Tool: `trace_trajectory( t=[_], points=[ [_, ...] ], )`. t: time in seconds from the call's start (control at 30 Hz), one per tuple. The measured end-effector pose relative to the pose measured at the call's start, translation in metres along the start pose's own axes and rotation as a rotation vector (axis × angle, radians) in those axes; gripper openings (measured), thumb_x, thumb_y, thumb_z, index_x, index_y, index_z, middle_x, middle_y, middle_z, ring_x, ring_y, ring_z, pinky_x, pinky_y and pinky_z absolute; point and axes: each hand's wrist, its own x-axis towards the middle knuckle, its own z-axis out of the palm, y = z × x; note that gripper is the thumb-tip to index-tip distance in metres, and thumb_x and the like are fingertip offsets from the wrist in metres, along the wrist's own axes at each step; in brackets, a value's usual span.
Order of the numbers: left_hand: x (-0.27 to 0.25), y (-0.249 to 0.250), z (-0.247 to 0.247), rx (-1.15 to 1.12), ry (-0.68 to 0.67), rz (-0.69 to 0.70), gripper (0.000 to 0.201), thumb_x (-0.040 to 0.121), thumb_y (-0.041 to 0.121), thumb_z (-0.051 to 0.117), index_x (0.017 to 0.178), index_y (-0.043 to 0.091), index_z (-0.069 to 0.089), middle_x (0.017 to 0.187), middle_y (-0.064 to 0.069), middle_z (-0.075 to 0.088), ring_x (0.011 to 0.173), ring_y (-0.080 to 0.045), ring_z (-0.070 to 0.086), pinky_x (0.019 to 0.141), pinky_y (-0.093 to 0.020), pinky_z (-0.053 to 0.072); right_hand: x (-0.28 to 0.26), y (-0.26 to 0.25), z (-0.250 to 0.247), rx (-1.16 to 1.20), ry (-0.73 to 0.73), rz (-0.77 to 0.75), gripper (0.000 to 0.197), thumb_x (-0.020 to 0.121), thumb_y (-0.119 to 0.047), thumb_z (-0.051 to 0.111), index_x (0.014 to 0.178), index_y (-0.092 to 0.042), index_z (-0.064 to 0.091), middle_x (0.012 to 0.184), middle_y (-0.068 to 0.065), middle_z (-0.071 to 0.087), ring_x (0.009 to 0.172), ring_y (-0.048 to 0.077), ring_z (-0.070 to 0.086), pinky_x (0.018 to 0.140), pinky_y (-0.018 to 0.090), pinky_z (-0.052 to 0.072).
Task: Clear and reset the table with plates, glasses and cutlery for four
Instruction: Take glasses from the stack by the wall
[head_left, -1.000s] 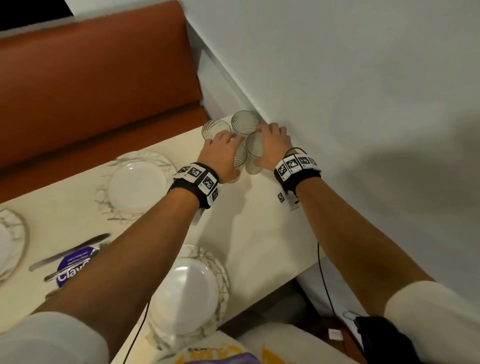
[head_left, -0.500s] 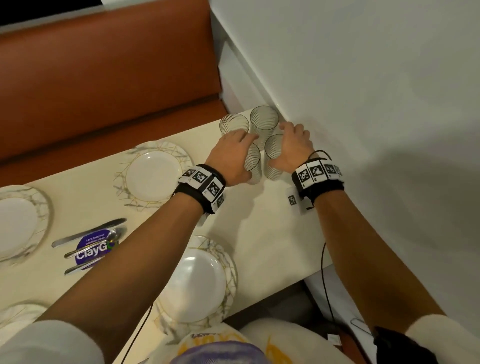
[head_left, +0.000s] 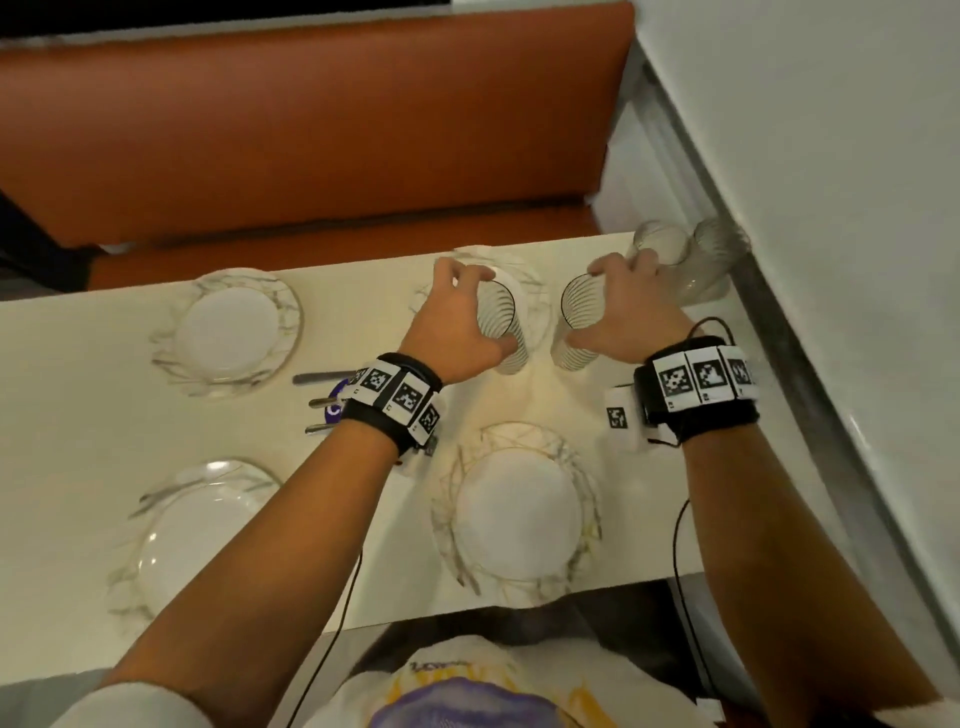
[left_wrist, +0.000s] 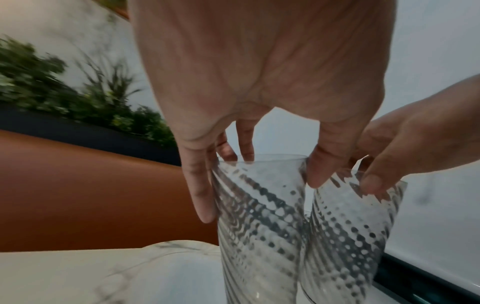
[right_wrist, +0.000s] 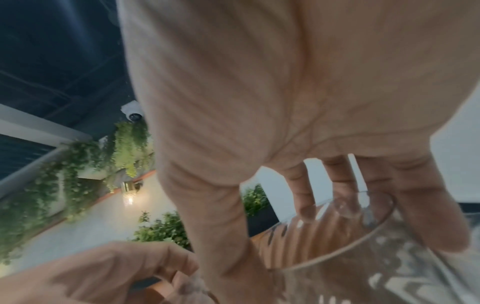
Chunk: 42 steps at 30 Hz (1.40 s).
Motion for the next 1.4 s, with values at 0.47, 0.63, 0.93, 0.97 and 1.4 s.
trace_trajectory(
  t=[0.47, 0.63, 0.93, 0.97, 1.4],
  points=[
    [-0.114, -0.182, -0.126, -0.083, 0.172, -0.205, 0.082, 0.081, 0.042, 0.085, 0.150, 0.025, 0.044, 0.142, -0.007, 0.041, 0.123, -0.026, 0.056, 0.105, -0.045, 0.053, -0.039, -0.216, 0.100, 0.282, 0.041, -0.257, 0.088, 0.071, -0.038, 0.081, 0.144, -0.018, 0.036, 0.140, 0.011, 0.044, 0.126, 0.032, 0.043, 0.101, 0.047, 0.043],
    [-0.137, -0.224, -0.150, -0.098, 0.266, -0.288, 0.092, 0.080, 0.046, 0.087, 0.153, 0.015, 0.041, 0.143, -0.007, 0.044, 0.123, -0.022, 0.056, 0.102, -0.042, 0.053, -0.043, -0.262, 0.129, 0.267, 0.022, -0.319, 0.081, 0.073, -0.045, 0.075, 0.142, -0.022, 0.039, 0.135, 0.010, 0.046, 0.124, 0.031, 0.044, 0.102, 0.049, 0.043],
    [-0.162, -0.298, -0.188, -0.099, 0.398, -0.466, 0.090, 0.080, 0.037, 0.089, 0.152, 0.010, 0.042, 0.146, -0.012, 0.042, 0.125, -0.031, 0.056, 0.107, -0.049, 0.050, -0.034, -0.336, 0.175, 0.221, -0.125, -0.432, 0.086, 0.073, -0.044, 0.081, 0.145, -0.023, 0.039, 0.136, 0.010, 0.044, 0.125, 0.032, 0.040, 0.103, 0.046, 0.043],
    [-0.163, -0.305, -0.193, -0.095, 0.412, -0.479, 0.091, 0.080, 0.036, 0.088, 0.153, 0.009, 0.041, 0.146, -0.013, 0.042, 0.125, -0.031, 0.056, 0.107, -0.048, 0.049, -0.032, -0.343, 0.180, 0.211, -0.138, -0.442, 0.087, 0.073, -0.044, 0.081, 0.146, -0.023, 0.038, 0.137, 0.011, 0.044, 0.126, 0.033, 0.040, 0.104, 0.046, 0.043],
    [-0.157, -0.367, -0.212, -0.081, 0.409, -0.604, 0.093, 0.083, 0.028, 0.088, 0.156, 0.006, 0.034, 0.155, -0.015, 0.034, 0.138, -0.034, 0.046, 0.116, -0.045, 0.041, -0.026, -0.367, 0.208, 0.078, -0.322, -0.455, 0.089, 0.072, -0.040, 0.084, 0.146, -0.025, 0.036, 0.139, 0.008, 0.041, 0.128, 0.030, 0.036, 0.099, 0.044, 0.045]
  ],
)
